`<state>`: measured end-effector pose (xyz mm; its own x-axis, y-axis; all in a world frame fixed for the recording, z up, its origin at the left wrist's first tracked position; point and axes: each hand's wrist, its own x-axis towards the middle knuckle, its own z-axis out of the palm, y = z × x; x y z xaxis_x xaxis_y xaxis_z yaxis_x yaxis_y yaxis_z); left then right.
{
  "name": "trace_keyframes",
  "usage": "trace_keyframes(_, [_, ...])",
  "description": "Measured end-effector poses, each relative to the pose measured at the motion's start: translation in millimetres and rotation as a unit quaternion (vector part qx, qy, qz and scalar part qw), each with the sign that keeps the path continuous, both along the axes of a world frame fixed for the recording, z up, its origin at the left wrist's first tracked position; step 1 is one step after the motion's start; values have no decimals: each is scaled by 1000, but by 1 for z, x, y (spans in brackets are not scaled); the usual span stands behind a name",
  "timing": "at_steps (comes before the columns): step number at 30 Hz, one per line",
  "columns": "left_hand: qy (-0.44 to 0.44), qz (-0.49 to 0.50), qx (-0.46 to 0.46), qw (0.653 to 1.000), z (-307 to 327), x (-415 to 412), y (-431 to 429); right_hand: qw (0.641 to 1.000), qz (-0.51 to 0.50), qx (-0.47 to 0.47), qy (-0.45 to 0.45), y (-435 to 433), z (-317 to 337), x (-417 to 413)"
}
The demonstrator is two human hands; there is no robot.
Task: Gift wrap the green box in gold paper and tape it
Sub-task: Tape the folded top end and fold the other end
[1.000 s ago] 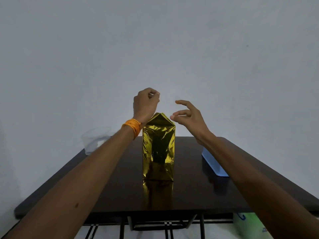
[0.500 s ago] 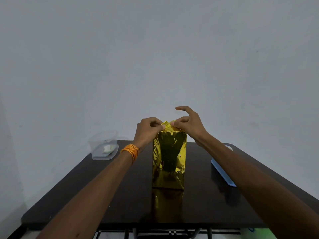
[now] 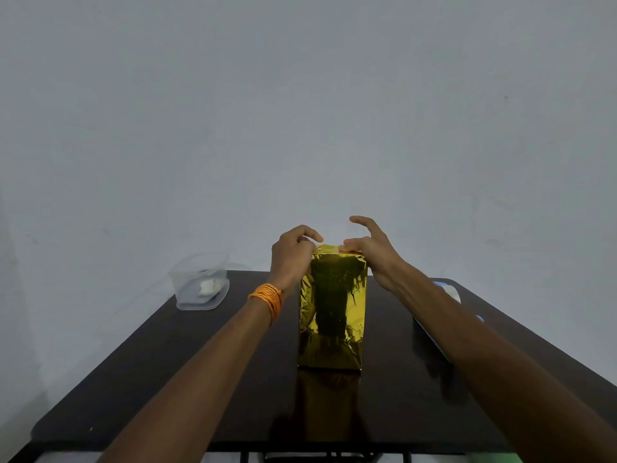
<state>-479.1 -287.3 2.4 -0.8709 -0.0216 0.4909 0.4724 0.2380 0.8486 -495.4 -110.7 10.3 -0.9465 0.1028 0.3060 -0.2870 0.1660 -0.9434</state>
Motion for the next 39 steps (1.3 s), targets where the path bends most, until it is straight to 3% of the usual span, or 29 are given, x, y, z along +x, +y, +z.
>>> trace_keyframes(4, [-7, 34, 19, 999, 2, 3, 8, 1000, 13, -16, -8, 3, -4, -3])
trace_keyframes(8, [134, 165, -119, 970, -5, 15, 13, 1000, 15, -14, -9, 2, -7, -2])
trace_keyframes(12, [267, 146, -251, 919, -9, 36, 23, 1000, 18, -4, -9, -1, -5, 2])
trace_keyframes(19, [238, 158, -410, 866, -26, 43, 32, 1000, 14, 2, -19, 0, -3, 10])
trace_keyframes(35, [209, 167, -442, 856, -29, 47, 33, 999, 13, -25, -27, -1, -2, 15])
trace_keyframes(39, [190, 162, -461, 852, -26, 49, 32, 997, -5, -71, -27, 7, 5, 21])
